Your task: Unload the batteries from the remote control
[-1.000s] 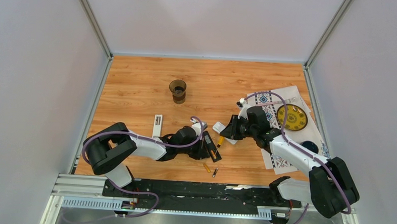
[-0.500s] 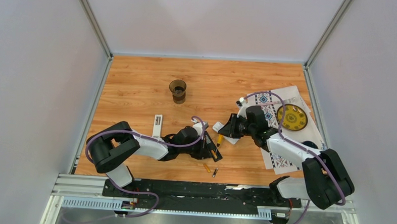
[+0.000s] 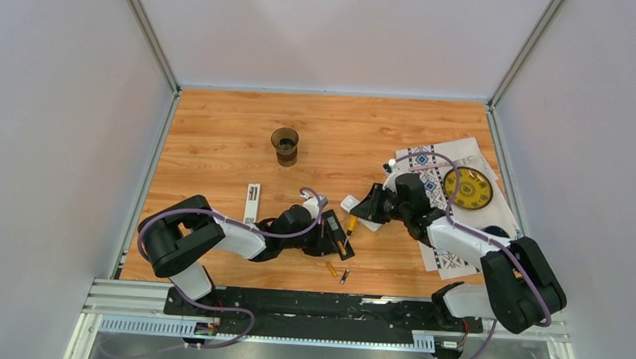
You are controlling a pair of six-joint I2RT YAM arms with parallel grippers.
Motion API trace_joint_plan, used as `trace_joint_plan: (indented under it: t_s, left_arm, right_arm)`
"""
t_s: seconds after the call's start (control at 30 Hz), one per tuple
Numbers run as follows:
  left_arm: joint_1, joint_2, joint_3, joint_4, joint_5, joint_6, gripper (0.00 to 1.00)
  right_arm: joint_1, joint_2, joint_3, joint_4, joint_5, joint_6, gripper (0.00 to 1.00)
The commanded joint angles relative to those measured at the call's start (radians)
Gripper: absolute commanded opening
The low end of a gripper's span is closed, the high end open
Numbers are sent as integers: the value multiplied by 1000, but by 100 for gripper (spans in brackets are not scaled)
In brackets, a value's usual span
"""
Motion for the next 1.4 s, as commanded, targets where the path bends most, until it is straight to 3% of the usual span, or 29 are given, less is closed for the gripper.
trace_joint_plan:
  t_s: [0.0,0.33,0.87,1.37]
  left_arm:
    - [10,38,-44,-71,-75,4,0]
    - [10,54,-31,-71,-57,6,0]
    - [12,-23,-36,-125,-84,15,0]
    - [13,-199,-67,-183,-112,52,1]
  right_arm:
    - [21,-11,-53,40,-50,143,0]
    - [2,-60,-140,105,15,223,0]
    - [19,-99,4,-53,-17,152,0]
    - [61,-72,75,-62,-2,132,0]
